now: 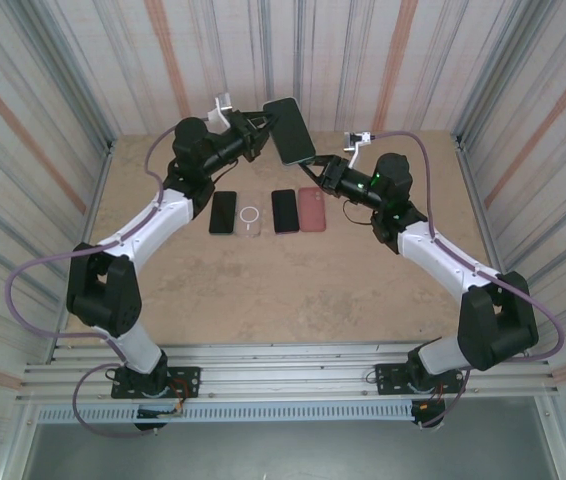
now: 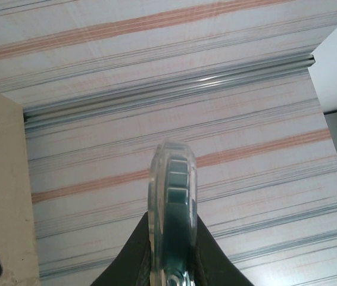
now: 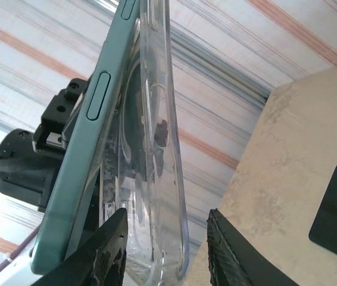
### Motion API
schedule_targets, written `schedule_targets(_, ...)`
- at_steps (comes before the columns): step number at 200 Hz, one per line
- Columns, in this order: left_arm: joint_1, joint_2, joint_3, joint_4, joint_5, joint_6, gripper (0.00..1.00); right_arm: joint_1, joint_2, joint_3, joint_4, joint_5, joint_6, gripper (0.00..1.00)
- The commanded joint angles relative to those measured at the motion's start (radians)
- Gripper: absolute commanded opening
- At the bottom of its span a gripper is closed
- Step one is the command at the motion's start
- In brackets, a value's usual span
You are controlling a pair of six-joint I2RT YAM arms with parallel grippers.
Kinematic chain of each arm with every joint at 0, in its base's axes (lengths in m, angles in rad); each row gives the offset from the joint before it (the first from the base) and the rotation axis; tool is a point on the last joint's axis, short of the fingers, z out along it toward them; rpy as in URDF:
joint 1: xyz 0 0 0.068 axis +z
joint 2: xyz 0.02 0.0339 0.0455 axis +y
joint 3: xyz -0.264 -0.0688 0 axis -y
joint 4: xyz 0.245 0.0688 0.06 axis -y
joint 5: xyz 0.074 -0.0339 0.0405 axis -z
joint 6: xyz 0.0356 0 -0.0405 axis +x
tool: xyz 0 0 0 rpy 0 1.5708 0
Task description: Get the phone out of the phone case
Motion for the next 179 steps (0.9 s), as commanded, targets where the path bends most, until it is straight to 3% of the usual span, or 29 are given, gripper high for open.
schedule_targets(1,-0.015,-0.017,0.008,0.090,0.004,-0.041,0.00,0.007,0.026,0.015,0.004,0.038,0.065,0.38)
schedule_targets(39,-0.020,-0.003,-0.026,0.134,-0.014,-0.078,0.00,0.018,0.032,-0.007,0.128,0.106,0.235,0.32)
schedule_targets(106,-0.022,0.009,-0.053,0.111,-0.045,-0.078,0.02,0.044,0.014,-0.031,0.176,0.101,0.291,0.11)
schedule_targets(134,-0.021,0.003,-0.064,0.089,-0.055,-0.075,0.15,0.038,0.017,-0.056,0.226,0.123,0.331,0.04)
schedule_targets(179,-0.020,-0.004,-0.049,0.029,-0.045,-0.052,0.50,0.036,0.037,-0.070,0.283,0.164,0.367,0.00)
